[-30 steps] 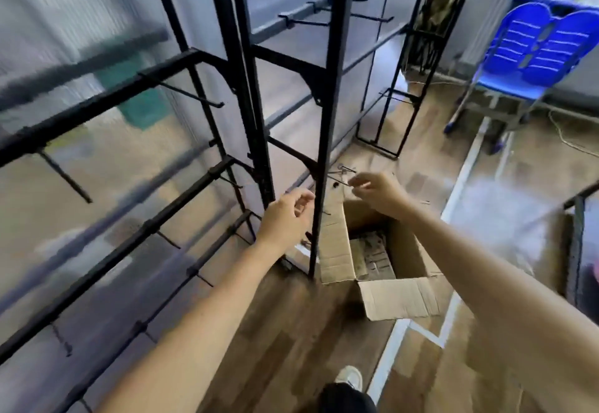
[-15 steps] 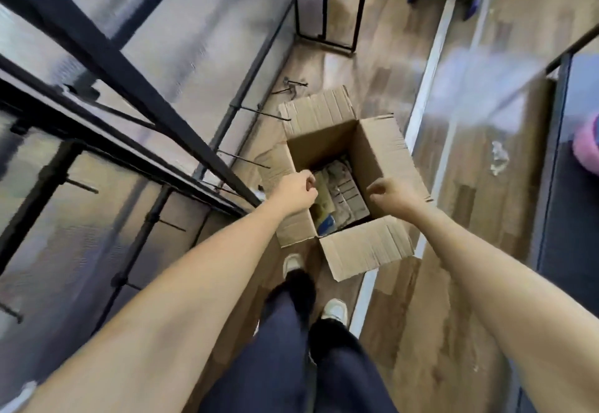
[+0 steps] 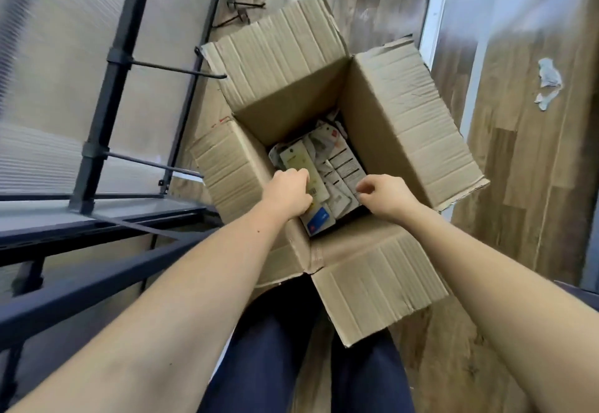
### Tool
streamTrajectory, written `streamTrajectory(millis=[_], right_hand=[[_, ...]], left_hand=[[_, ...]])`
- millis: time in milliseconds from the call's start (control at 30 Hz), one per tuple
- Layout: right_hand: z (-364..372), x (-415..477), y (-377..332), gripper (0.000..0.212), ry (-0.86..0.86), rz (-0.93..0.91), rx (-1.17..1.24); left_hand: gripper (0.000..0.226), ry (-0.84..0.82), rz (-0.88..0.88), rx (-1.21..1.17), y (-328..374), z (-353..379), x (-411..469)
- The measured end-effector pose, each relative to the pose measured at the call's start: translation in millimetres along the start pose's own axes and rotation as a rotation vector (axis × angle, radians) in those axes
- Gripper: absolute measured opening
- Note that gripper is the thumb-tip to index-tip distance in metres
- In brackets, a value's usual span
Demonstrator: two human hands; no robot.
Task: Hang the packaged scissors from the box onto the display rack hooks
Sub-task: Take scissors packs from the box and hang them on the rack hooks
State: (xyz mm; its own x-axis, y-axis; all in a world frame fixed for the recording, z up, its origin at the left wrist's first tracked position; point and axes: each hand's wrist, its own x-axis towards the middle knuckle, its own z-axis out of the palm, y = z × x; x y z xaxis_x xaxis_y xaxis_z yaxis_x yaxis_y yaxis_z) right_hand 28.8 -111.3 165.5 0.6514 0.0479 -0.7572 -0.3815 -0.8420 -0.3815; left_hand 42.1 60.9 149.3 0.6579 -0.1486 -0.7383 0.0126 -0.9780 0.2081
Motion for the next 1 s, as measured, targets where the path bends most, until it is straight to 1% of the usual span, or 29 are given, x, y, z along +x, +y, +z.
streamTrajectory(millis=[133,267,367,467,567,633,700,767,867,933,1000], right_hand=[[42,72,28,0.030,-0.066,0.033,-0.019],[84,141,45,0.034,-0.120,0.051,-0.068],[112,182,49,0.033,-0.064,0.083,0.043],[137,212,51,0.033,-0.046,0.066,0.062],[157,230,54,0.034,-0.094,0.033,0.054],[162,237,56,0.035,-0.090,0.015,0.050],[163,242,57,0.035,-0.087,0.013,0.061],[160,245,58,0.033,-0.101,0.007,0.056],[151,239,57,0.025,-0.105,-0.008,0.029],[139,228,55,0.018,-0.080,-0.006,0.068],[121,214,53,0.009,-0.025,0.002,0.141]], left_hand=[[0.037,-0.062,-0.030,0.096,-6,56,54],[0.048,-0.087,-0.024,0.296,-10,97,100],[0.056,-0.149,-0.001,0.414,-11,115,133],[0.061,-0.238,0.005,0.484,-19,125,160],[0.059,-0.292,-0.041,0.495,-31,135,181],[0.056,-0.316,-0.047,0.525,-33,141,190],[0.053,-0.319,-0.024,0.597,-32,144,196],[0.048,-0.317,0.034,0.714,-29,145,199],[0.044,-0.270,0.139,0.832,-24,136,194],[0.042,-0.200,0.190,0.814,-21,125,182],[0.038,-0.131,0.215,0.691,-19,111,164]])
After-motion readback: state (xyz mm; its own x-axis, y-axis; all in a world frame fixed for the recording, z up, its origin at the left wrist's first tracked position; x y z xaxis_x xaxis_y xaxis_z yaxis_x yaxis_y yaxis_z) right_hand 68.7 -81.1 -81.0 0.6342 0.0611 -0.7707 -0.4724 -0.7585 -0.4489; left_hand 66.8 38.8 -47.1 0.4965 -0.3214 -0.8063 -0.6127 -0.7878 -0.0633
